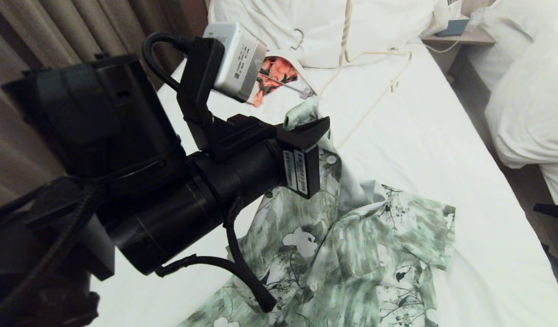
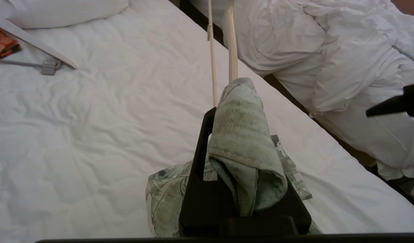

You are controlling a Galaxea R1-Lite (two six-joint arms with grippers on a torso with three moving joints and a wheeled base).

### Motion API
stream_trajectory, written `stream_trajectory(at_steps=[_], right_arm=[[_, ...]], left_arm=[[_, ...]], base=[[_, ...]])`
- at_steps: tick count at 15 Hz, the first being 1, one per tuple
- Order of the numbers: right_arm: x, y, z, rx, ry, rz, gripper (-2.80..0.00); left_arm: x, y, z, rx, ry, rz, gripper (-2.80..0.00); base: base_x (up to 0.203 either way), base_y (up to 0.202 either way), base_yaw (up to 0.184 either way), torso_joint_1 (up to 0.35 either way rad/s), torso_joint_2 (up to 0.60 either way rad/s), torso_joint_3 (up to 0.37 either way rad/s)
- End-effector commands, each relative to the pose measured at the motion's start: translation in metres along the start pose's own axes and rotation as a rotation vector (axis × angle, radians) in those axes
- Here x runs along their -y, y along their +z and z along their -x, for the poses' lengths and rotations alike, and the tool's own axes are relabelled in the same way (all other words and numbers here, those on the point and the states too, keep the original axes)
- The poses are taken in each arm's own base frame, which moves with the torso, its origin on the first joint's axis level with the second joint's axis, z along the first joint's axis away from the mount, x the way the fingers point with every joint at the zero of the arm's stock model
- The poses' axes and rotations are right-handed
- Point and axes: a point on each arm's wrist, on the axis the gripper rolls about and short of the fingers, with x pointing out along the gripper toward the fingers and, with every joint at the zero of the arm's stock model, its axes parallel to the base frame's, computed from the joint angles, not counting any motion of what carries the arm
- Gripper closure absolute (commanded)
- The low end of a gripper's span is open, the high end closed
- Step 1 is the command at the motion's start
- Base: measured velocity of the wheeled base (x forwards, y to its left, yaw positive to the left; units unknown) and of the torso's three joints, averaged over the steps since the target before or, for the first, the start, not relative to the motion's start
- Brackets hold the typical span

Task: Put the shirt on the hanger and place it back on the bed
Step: Hook the other side of the shirt onto the hanger

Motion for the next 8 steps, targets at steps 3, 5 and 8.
stream_trajectory(at_steps=[3,5,8], right_arm=[[0.011,0.002,-0.028,-0.104,0.082,-0.104,0.0],[0.023,0.013,-0.037,-0.144,0.067,-0.22,0.0],[0.029,0.026,-0.053,-0.202,0.07,-0.396,0.0]], left_arm=[[-0.002,0.008,0.003,0.028,0.006,0.002,0.0],[-0.002,0.01,0.005,0.035,0.005,0.004,0.0],[-0.003,0.018,0.012,0.058,0.001,0.009,0.0]], base=[[0.0,0.0,0.0,0.0,0.0,0.0],[0.0,0.0,0.0,0.0,0.0,0.0],[0.0,0.0,0.0,0.0,0.0,0.0]])
